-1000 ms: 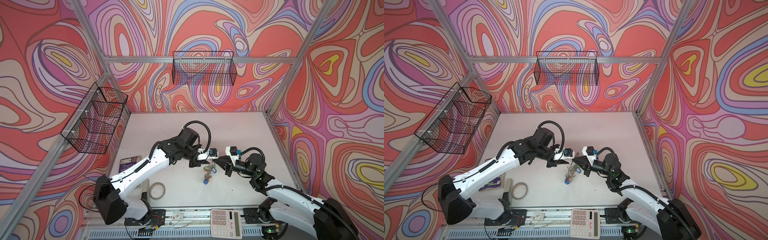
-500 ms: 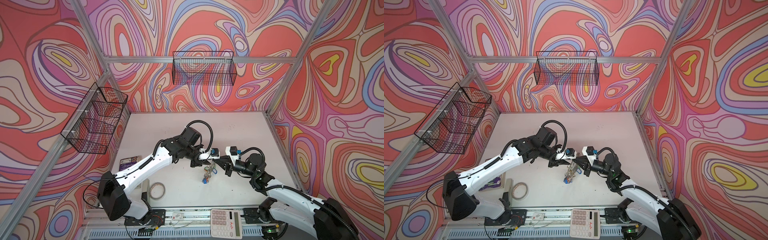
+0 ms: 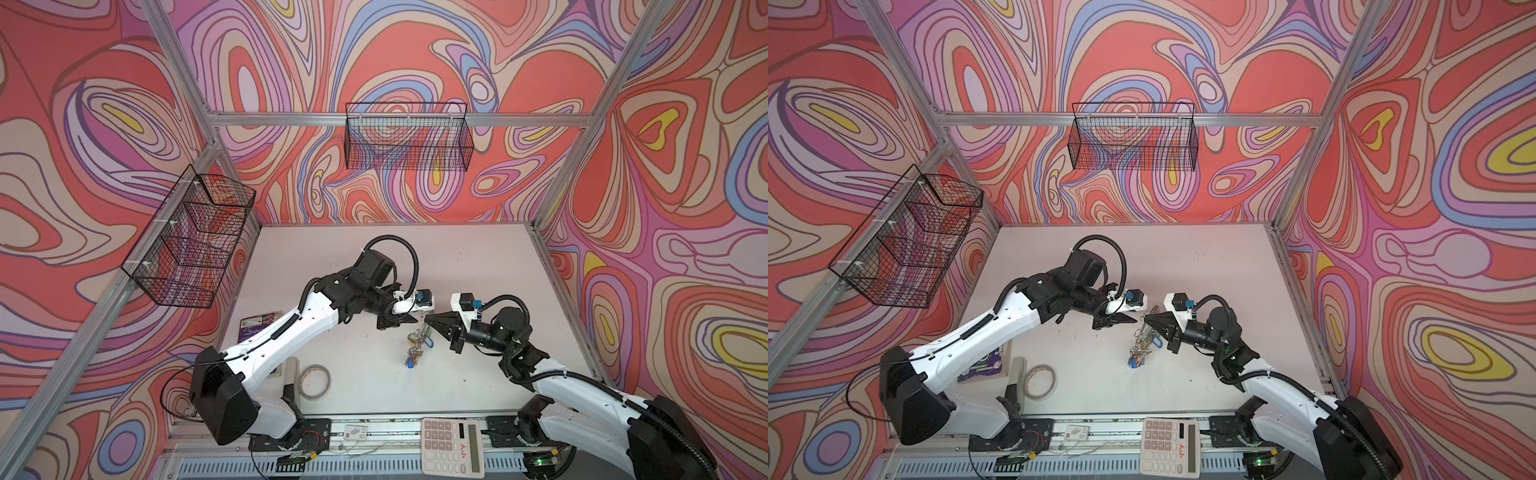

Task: Attach keys to a key ring
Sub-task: Insert the key into the keyring.

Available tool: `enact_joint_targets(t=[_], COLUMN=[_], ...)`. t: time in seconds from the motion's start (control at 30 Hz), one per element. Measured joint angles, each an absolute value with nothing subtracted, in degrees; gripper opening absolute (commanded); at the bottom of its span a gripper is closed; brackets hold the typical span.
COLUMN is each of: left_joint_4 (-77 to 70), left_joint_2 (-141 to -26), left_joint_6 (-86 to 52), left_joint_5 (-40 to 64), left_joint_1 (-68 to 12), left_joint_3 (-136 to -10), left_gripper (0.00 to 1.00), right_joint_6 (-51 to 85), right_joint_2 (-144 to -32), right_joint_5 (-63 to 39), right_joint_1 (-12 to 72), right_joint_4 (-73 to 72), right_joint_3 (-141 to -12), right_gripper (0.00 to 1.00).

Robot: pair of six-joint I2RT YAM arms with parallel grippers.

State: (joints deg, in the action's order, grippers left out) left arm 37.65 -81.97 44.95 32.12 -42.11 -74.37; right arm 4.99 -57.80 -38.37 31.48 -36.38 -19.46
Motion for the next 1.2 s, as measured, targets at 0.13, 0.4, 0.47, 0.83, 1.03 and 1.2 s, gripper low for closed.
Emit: enact_joint_targets(t=[0.13,0.4,0.47,0.83,1.03,1.2], left_joint_4=[38.85,40.71,41.01,40.97,40.95,40.95], left_joint_2=[-82.89,-85.43,-85.82,-86.61,-87.44,-87.70], left_joint_6=[45.65,46.33,46.37,46.28,46.26,45.84], left_joint_5=[33.98,35.62,35.79,36.53,36.64,36.64], left_joint_1=[-42.11,-42.11,-42.11,-42.11,-42.35,-42.37], left_joint_3=[-76.03,-77.60,-77.60,-77.78,-77.97,-78.02], left_gripper=[0.29,0.27,0.26,0.22,0.19,0.18], right_joint_6=[5.02,5.02,5.02,5.04,5.04,5.04], right_joint_2=[-57.80,-57.80,-57.80,-57.80,-57.80,-57.80], right_joint_5=[-38.39,-38.39,-38.39,-38.41,-38.48,-38.63], right_joint_1=[31.48,31.48,31.48,31.48,31.51,31.53], right_joint_4=[-36.38,-36.40,-36.40,-36.40,-36.38,-36.38], right_joint_3=[-19.46,-19.46,-19.46,-19.46,-19.46,-19.46], right_gripper=[0.00,0.00,0.00,0.00,0.00,0.00])
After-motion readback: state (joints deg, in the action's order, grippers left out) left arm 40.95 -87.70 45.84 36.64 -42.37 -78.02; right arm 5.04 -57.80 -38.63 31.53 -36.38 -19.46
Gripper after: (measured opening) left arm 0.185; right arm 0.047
